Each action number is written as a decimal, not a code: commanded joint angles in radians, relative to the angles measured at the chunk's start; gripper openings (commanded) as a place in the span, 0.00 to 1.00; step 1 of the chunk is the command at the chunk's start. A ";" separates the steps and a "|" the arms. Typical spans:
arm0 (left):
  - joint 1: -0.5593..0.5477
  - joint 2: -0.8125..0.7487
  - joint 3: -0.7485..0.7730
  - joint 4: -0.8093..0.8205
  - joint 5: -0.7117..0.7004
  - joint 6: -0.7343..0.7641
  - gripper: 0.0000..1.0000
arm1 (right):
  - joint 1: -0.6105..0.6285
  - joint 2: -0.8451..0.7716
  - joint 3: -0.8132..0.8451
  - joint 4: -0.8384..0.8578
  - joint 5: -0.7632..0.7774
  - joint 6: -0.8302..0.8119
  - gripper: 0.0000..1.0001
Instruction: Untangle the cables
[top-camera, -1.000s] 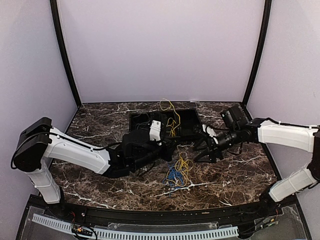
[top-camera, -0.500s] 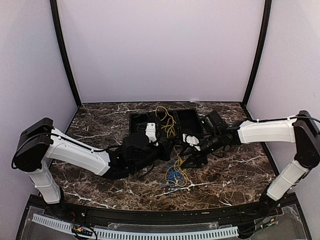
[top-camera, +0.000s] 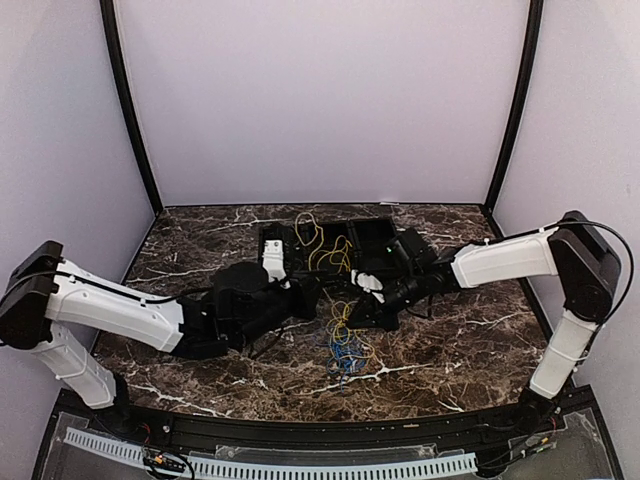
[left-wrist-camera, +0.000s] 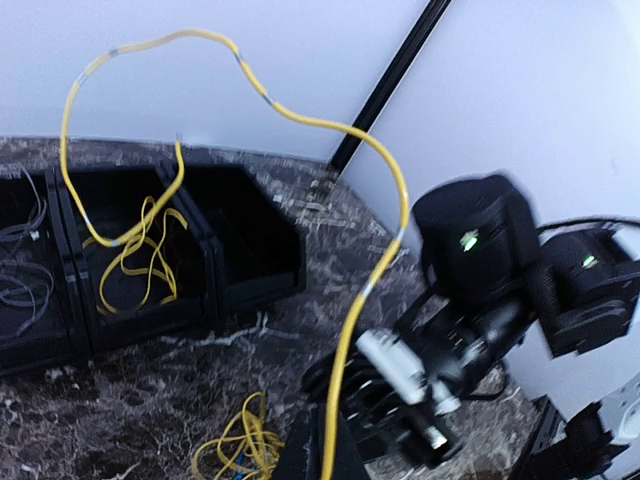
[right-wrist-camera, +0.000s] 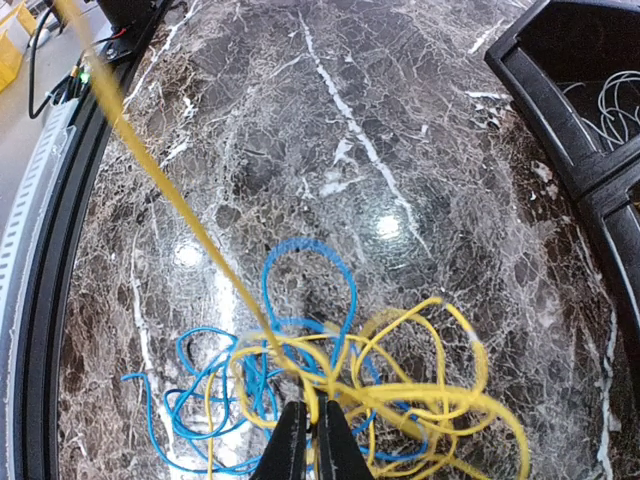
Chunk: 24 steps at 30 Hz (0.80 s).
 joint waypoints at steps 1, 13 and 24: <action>0.000 -0.274 0.015 0.004 -0.107 0.128 0.00 | 0.005 0.043 -0.013 -0.019 0.013 0.016 0.08; 0.000 -0.787 0.119 -0.342 -0.297 0.331 0.00 | -0.003 0.096 0.035 -0.087 -0.009 0.032 0.11; 0.000 -0.738 0.071 -0.480 -0.088 0.194 0.00 | -0.004 -0.065 0.099 -0.217 0.016 -0.034 0.23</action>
